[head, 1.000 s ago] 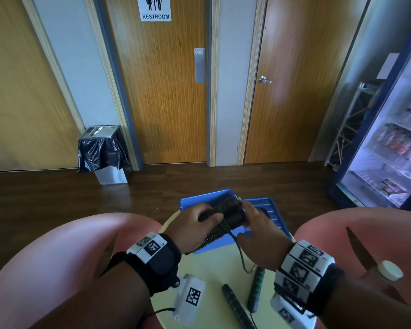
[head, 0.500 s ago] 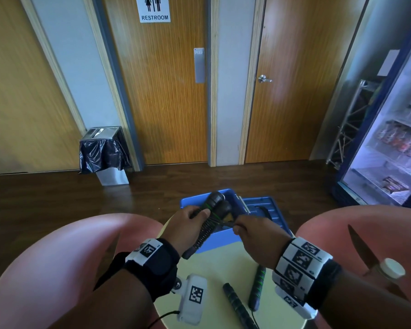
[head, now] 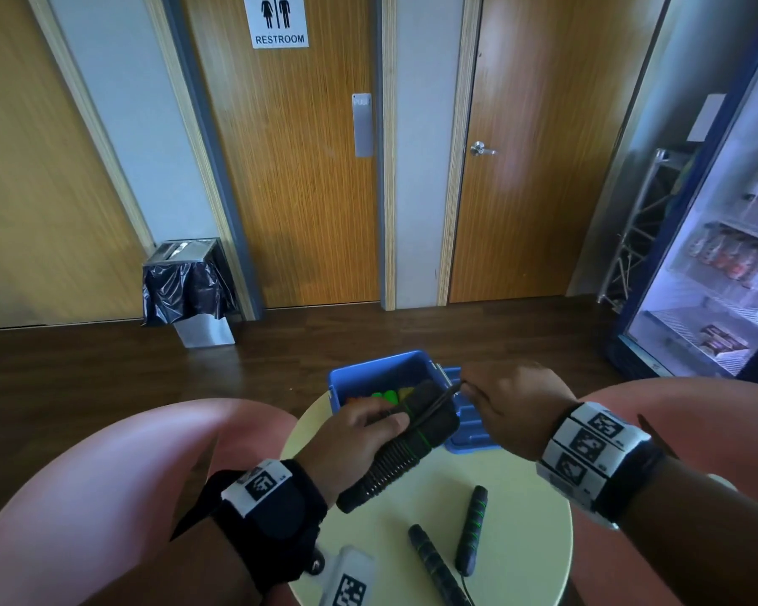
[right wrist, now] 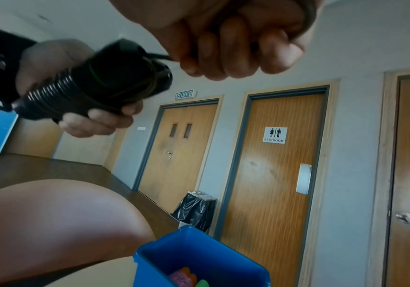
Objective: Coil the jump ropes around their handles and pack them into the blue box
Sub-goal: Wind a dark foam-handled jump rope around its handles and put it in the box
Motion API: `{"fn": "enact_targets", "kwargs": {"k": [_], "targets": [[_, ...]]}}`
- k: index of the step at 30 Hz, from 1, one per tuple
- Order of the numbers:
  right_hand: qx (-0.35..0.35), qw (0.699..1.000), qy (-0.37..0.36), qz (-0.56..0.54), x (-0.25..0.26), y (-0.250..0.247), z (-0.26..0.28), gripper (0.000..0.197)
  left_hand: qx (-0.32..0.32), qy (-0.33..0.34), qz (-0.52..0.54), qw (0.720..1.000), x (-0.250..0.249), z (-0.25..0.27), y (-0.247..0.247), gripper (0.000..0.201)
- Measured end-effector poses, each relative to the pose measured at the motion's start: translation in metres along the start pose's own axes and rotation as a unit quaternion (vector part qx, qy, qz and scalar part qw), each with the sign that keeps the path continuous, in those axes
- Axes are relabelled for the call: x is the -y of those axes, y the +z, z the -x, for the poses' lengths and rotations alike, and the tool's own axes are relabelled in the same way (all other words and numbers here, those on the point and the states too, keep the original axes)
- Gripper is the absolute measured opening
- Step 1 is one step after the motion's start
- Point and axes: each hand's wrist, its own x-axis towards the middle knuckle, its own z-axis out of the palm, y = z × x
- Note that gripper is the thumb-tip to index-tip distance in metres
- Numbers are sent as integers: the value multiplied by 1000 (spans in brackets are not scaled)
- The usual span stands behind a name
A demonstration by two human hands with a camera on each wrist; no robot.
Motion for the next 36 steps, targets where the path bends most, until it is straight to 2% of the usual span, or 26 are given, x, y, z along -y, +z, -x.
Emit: {"fn": "enact_targets", "kwargs": {"k": [3,7,11,13,17,19,23,26,28,30,32,34,36], "targets": [[-60,996,-37,-46,-8,9,7,40,-4,26,29,999,-11,8,6,26],[-129,982,-71,-121,-3,17,16,14,24,41,56,997,-23,17,15,26],[-151,965,-85,-197,4,28,19,12,43,48,128,990,-26,23,24,15],[-142,962,-85,-219,5,36,20,21,54,36,198,978,-26,26,28,16],[-84,955,-79,-273,11,42,22,72,49,8,249,967,-24,28,29,18],[-84,955,-78,-274,14,39,23,82,36,-22,261,964,-25,27,30,18],[-118,947,-42,-297,14,38,17,89,22,-86,281,956,-27,23,35,28],[-111,932,-12,-345,6,42,13,88,17,-101,278,955,-28,13,40,37],[-106,906,16,-408,5,45,13,79,15,-97,284,954,-32,5,48,41],[-113,868,53,-480,5,49,12,61,3,-84,288,954,-38,-6,61,44],[-91,839,92,-528,1,55,8,71,-25,-84,298,951,-41,-17,75,47],[-66,841,118,-524,-9,59,8,83,-52,-93,317,942,-39,-29,89,48],[-47,865,111,-487,-19,57,16,83,-68,-111,339,932,-40,-37,104,45]]}}
